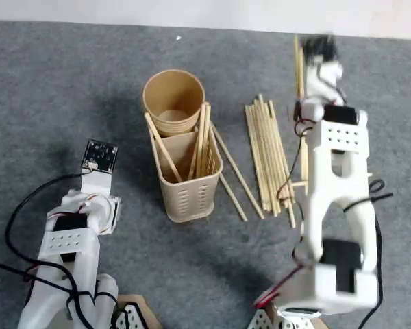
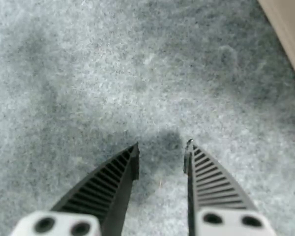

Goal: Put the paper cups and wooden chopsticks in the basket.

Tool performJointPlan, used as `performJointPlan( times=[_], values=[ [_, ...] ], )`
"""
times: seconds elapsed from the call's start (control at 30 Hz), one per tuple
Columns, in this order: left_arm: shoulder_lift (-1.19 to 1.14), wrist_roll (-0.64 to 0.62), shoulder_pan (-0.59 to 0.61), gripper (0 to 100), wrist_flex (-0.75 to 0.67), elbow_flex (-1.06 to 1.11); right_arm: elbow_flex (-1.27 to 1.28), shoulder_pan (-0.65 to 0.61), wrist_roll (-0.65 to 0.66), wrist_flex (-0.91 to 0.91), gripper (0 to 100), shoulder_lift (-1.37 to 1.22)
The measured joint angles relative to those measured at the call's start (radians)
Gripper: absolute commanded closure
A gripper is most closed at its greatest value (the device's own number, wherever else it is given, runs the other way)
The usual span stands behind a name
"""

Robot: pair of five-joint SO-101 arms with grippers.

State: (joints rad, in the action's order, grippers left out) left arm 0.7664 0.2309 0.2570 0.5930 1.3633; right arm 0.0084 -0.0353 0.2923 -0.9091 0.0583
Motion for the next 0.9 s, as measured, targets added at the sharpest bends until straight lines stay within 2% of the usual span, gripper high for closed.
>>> performJointPlan(
  times=[0.33, 0.53, 0.7, 0.9],
  values=[
    [0.0, 0.0, 0.0, 82, 0.0, 0.0, -0.183, -0.284, -0.218, 0.006, 99.3, 0.298],
    [0.0, 0.0, 0.0, 82, 0.0, 0.0, -0.143, -0.434, -0.241, 0.132, 99.3, 0.451],
    [0.0, 0.0, 0.0, 82, 0.0, 0.0, 0.066, -0.537, -0.242, 0.249, 99.3, 0.554],
    [0.0, 0.0, 0.0, 82, 0.0, 0.0, 0.522, -0.583, -0.242, 0.562, 98.8, 0.701]
  ],
)
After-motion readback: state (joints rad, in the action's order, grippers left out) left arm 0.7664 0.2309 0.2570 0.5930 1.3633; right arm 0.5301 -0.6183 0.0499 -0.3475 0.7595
